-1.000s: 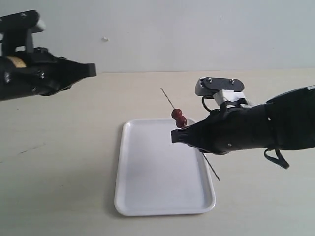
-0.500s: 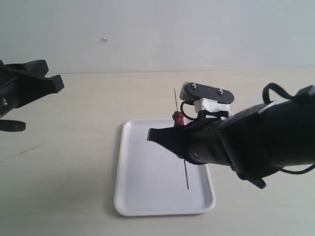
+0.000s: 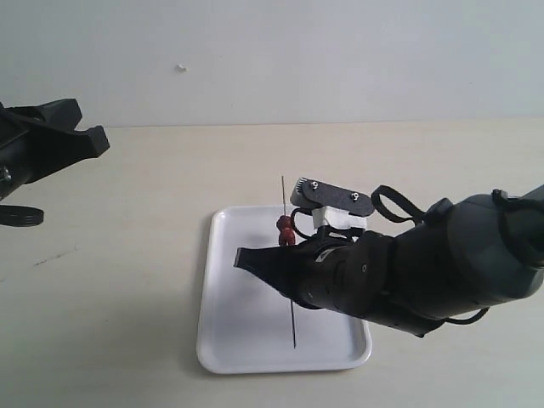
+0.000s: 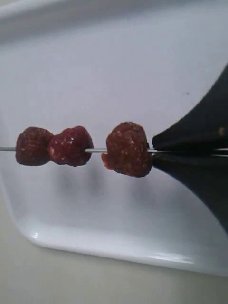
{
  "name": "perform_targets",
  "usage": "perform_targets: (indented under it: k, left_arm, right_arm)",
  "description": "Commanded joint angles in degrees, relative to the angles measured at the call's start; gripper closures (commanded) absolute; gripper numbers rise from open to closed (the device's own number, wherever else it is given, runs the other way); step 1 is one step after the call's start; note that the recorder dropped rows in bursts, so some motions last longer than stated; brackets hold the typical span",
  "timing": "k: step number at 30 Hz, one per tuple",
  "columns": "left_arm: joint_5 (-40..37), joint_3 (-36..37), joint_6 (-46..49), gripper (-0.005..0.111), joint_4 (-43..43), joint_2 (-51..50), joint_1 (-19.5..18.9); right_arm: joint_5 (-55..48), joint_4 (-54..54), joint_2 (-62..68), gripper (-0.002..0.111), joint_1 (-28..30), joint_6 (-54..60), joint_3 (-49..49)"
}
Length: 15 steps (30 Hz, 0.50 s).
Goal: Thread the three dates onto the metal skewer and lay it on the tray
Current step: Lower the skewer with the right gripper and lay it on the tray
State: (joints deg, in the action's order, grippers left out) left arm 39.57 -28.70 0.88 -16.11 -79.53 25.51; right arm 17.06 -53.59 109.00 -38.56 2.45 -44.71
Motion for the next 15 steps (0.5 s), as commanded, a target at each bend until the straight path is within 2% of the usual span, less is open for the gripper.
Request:
perform_targets:
  k: [1,4,7,9,12,15]
  left_arm:
    - [1.1,0.4,0.3,0.107,0.3,0.4,-0.1]
    - [1.0,0.4,0.3,0.107,0.3,0.4,-0.1]
    - [1.0,0.4,0.3,0.107,0.3,0.4,-0.1]
    - [1.0,0.4,0.3,0.107,0.3,0.4,-0.1]
    - [0.8,0.4,0.3,0.107,0.3,0.4,-0.1]
    - [0.1,0.4,0.3,0.107,0.3,0.4,-0.1]
  right_arm:
    - [-0.5,3.7,0.4,0.108,-0.1,-2.5,-0.3]
    - [-0.8,3.7,0.4,0.108,-0.1,-2.5,-0.3]
    - [-1.6,3.7,0.4,0.102,-0.1,-2.5,-0.3]
    - [-2.1,3.7,0.4,0.095,-0.1,-2.5,-0.3]
    - [-2.3,3.7,0.4,0.073,-0.1,-2.1,-0.3]
    - [-2.7,3.7,0.1,0.065,-0.1,-2.1,-0.3]
